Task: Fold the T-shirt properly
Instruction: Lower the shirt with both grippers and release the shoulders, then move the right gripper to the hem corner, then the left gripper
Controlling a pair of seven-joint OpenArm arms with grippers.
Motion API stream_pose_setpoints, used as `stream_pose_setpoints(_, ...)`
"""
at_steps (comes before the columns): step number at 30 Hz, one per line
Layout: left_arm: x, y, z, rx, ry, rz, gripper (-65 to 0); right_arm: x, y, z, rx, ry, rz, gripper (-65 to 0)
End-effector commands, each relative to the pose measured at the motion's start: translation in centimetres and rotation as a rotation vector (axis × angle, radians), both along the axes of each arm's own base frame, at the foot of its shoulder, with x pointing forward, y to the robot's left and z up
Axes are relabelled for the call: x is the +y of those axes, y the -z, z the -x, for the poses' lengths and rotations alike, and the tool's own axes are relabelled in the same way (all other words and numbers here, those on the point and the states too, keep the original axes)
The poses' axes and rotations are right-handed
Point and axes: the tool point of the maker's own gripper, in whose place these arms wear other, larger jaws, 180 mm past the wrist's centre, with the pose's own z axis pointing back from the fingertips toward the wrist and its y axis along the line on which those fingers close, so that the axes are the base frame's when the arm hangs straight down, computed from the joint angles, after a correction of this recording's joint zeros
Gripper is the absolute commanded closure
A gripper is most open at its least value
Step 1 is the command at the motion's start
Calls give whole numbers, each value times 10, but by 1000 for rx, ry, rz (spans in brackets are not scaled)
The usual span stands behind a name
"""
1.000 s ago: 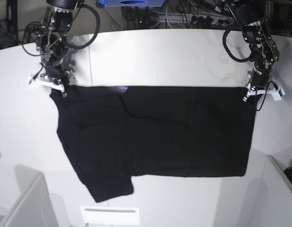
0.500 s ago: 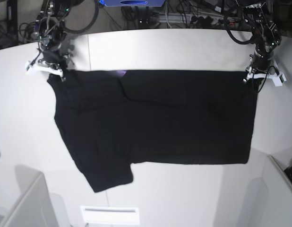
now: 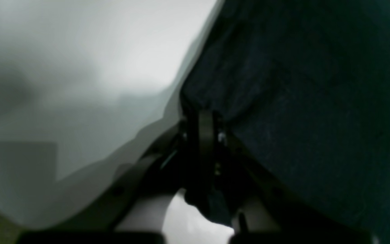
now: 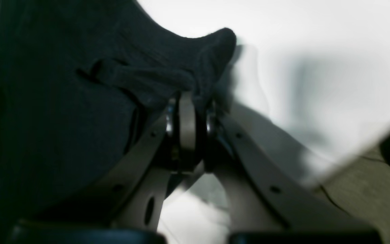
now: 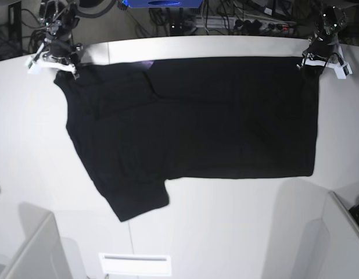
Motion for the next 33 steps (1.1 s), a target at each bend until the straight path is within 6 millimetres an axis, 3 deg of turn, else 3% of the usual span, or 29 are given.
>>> stream_pose_setpoints(1, 4, -7, 1, -12, 7, -18, 0, -5, -9, 2, -18, 0, 28, 0)
stream_pose_setpoints(13, 4, 2, 29, 55, 9, -19, 0, -3, -3, 42, 63, -5, 33, 0)
stream_pose_setpoints(26, 5, 0, 34, 62, 8, -25, 0, -3, -2, 44, 70, -8, 33, 0)
stream_pose_setpoints(27, 6, 0, 35, 65, 7, -26, 0, -4, -2, 46, 75, -10, 34, -57)
stream_pose_setpoints(30, 7, -1, 34, 62, 8, -29, -161, -4, -6, 46, 68, -12, 40, -243)
stream_pose_setpoints(31, 7, -1, 34, 62, 8, -29, -227, -6, -7, 47, 69, -6, 45, -281)
stream_pose_setpoints(33, 7, -1, 34, 62, 8, -29, -339, -19, -12, 51, 66, 25, 68, -297)
